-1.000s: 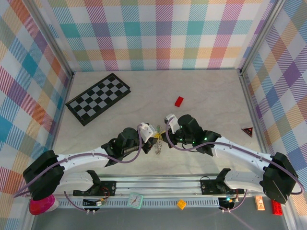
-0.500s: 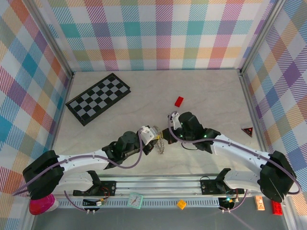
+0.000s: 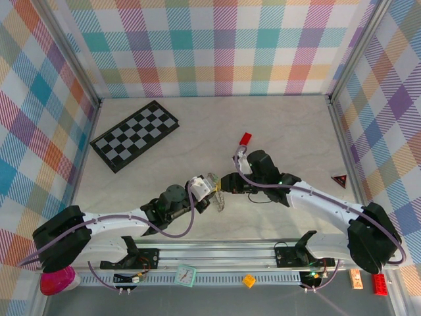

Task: Put the keys on the keyring

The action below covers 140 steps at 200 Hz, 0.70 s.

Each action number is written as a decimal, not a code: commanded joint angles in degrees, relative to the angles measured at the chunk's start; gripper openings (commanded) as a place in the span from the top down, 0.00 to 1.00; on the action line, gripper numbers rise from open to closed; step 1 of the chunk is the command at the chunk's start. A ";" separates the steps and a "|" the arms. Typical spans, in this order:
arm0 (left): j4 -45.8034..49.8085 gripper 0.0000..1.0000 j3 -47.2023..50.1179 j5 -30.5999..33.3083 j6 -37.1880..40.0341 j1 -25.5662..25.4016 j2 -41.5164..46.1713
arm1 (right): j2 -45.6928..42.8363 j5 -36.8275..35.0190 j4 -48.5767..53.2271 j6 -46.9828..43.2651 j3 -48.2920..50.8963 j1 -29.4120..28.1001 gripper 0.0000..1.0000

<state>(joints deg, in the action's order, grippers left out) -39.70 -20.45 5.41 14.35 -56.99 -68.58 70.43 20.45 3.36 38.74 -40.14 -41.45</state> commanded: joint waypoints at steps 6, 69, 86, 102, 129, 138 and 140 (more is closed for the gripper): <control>-5.21 1.00 0.09 -2.55 -1.43 -1.19 0.77 | -3.60 -2.69 6.89 -7.46 -1.84 1.38 0.39; -9.99 1.00 1.11 -18.34 -4.59 2.79 -0.77 | -16.04 0.68 -0.17 -44.76 3.98 3.61 0.38; -11.84 1.00 1.42 -21.87 -4.42 4.02 -1.61 | -17.71 7.28 0.10 -53.68 5.16 3.65 0.42; -14.01 1.00 1.55 -24.88 -4.42 5.18 -2.39 | -17.88 11.76 2.73 -58.17 4.60 3.60 0.49; -15.86 1.00 1.59 -28.65 -4.29 6.54 -3.29 | -16.76 11.85 5.30 -59.19 4.10 3.57 0.56; -16.23 1.00 1.67 -29.58 -3.94 6.80 -3.48 | -16.50 11.53 5.03 -58.79 4.37 3.57 0.59; -16.27 1.00 1.71 -29.71 -3.86 6.83 -3.49 | -16.43 11.63 4.96 -58.78 4.43 3.59 0.59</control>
<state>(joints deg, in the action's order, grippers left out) -49.25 -19.59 -18.00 10.52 -51.13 -71.72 53.21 28.51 7.29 -14.46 -35.73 -37.82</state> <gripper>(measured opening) 0.045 0.436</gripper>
